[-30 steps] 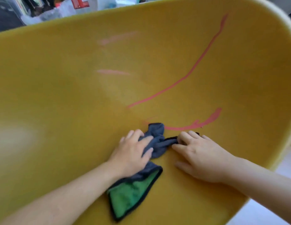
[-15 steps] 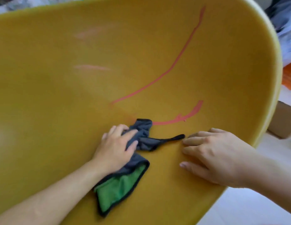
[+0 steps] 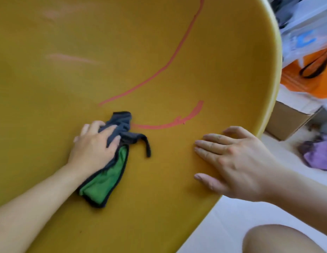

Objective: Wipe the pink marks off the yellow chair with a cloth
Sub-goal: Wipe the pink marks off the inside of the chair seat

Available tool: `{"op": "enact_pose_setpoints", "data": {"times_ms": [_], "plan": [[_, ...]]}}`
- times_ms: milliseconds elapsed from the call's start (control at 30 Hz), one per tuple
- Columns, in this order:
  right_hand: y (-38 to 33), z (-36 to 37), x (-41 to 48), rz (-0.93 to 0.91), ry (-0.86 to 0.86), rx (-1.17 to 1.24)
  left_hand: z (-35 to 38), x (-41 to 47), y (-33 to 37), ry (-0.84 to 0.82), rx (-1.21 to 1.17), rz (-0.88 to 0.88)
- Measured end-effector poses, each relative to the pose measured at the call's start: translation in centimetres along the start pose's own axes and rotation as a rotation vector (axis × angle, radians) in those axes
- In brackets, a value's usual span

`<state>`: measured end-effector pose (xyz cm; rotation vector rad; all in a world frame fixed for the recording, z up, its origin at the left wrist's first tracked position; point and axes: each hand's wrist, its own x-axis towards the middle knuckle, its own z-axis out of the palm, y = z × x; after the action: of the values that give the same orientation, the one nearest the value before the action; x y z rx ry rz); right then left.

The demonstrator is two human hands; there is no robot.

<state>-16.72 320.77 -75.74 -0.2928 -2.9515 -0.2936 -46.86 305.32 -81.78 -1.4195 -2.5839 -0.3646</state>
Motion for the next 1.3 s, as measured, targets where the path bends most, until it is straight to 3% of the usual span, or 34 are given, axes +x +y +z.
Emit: {"op": "enact_pose_setpoints", "data": {"times_ms": [67,133,300,367,433,533,600,667,800,967,1033,1100,1200,1300], "plan": [[-0.1,0.6,-0.2,0.026,0.115,0.005,-0.2,1.2,-0.6,0.018,0.032,-0.234],[0.0,0.9,-0.3,0.039,0.230,0.005,-0.5,-0.1,1.9,-0.019,0.069,-0.245],[0.2,0.9,-0.3,0.209,0.346,0.009,-1.4,-5.9,11.4,-0.145,-0.239,0.214],[1.0,0.6,0.1,0.325,0.340,0.013,-2.0,-5.5,9.6,-0.217,-0.321,0.344],[1.6,0.2,0.5,0.365,0.295,-0.002,-2.2,-5.4,4.4,-0.187,-0.218,0.379],[1.5,0.3,0.8,0.343,0.263,-0.018,-3.1,-5.9,-4.0,-0.185,-0.105,0.119],[1.8,0.4,0.5,0.370,0.351,0.014,-3.6,-7.0,-4.2,-0.148,-0.152,-0.060],[1.8,0.2,0.3,0.466,0.427,0.066,-3.3,-8.7,0.7,-0.074,-0.221,-0.011],[1.6,-0.8,1.1,0.687,0.432,0.148,-2.8,-9.7,12.4,-0.162,-0.474,0.165],[5.0,-2.3,2.8,0.847,0.351,0.133,-2.6,-7.5,14.9,-0.137,-0.648,0.175],[5.6,-2.2,2.9,0.847,0.311,0.074,-1.9,-7.2,10.8,-0.068,-0.455,0.129],[5.9,-2.3,2.8,0.842,0.321,0.079,-1.4,-5.9,4.7,0.003,-0.178,-0.113],[6.4,-2.5,3.3,0.894,0.432,0.222,-1.6,-2.3,-1.1,0.008,-0.068,-0.492],[6.9,-2.9,4.2,0.964,0.499,0.507,-0.8,0.4,1.9,-0.010,-0.078,-0.445]]}}
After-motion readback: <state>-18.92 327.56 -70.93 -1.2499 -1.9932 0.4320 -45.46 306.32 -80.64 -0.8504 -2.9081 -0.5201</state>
